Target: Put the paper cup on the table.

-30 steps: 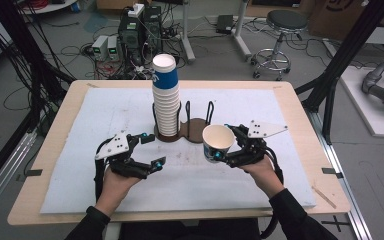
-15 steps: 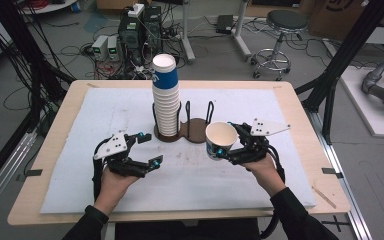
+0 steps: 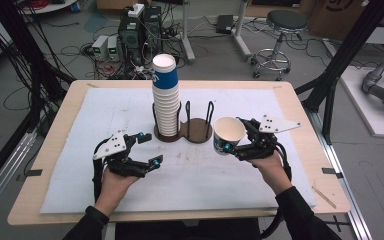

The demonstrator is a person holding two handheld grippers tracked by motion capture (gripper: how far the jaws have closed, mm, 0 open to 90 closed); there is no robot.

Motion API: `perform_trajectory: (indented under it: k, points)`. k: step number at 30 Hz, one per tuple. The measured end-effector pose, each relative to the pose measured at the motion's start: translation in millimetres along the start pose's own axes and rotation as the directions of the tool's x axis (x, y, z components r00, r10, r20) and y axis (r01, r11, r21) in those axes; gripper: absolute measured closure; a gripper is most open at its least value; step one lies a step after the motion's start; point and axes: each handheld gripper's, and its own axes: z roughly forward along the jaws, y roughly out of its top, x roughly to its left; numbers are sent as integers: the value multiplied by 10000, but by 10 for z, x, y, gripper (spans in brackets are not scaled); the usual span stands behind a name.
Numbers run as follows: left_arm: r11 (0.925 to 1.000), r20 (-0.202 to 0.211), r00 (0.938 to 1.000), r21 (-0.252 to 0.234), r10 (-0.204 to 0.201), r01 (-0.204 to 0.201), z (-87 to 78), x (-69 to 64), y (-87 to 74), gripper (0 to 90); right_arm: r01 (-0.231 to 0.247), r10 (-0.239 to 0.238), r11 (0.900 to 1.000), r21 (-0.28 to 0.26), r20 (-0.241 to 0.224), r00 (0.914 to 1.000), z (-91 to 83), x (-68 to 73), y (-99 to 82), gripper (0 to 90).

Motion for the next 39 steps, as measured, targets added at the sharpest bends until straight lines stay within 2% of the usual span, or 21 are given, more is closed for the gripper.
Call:
perform_trajectory:
  k: [5,7,8,15,20,29,32,37,39]
  points:
    - [10000,-74,10000,37,-57,57,4,7,-11,145,-24,26,10000,-37,512,9987,-85,-95,38,194]
    - [10000,-56,10000,25,-8,8,0,11,-6,145,-10,10,10000,-5,579,9983,-102,-113,45,194]
    - [10000,-55,10000,12,-10,10,2,14,-5,145,61,-62,10000,4,787,9969,-137,-154,62,194]
    - [9999,-7,9999,39,-116,116,16,47,-20,145,-80,84,10000,-29,1343,9909,-246,-318,101,194]
    - [9999,-96,9999,141,-61,63,12,54,-32,145,-258,266,9996,-68,1772,9838,-313,-456,99,195]
    - [9998,-49,10000,200,-86,87,14,49,-50,145,-407,433,9991,-155,2554,9659,-387,-677,92,198]
    - [9997,-86,9999,228,-85,86,12,50,-54,145,-520,571,9983,-264,2631,9631,-409,-750,81,198]
    - [9997,-64,9999,243,-86,87,15,51,-57,145,-651,707,9975,-289,2970,9522,-448,-872,27,199]
    - [9997,-65,10000,254,-47,48,18,52,-58,145,-669,721,9974,-275,2995,9514,-448,-885,21,199]
